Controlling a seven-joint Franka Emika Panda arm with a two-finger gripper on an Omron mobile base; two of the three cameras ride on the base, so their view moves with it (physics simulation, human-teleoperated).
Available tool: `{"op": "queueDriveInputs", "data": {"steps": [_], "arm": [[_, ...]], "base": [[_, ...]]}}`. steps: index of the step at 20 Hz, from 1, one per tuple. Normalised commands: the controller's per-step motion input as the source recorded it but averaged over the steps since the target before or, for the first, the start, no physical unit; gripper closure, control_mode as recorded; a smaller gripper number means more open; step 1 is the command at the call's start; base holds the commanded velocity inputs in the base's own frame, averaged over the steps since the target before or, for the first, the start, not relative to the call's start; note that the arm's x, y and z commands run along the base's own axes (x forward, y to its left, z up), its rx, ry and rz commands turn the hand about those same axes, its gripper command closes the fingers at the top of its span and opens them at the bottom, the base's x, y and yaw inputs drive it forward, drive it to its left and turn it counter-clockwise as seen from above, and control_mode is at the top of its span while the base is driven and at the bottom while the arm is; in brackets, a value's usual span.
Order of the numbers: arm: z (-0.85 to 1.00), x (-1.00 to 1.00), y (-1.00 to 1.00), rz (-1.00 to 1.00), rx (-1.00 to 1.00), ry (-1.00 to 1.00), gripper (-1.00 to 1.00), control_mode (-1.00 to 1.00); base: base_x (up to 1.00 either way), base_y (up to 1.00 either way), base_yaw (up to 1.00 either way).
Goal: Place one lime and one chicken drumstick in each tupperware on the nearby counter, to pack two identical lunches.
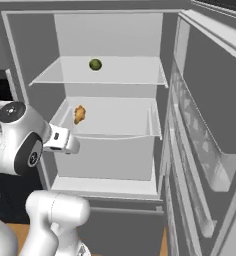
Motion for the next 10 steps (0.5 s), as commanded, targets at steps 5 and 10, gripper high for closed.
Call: {"op": "queueDriveInputs", "data": {"steps": [5,10], "arm": [[0.0,0.0,0.0,0.0,0.0,0.0,-1.0,1.0],[0.0,0.03,-0.1,0.02,0.01,0.0,-1.0,-1.0]], "base": [[0.67,-0.12,0.09],[0.4,-0.18,0.11]]}}
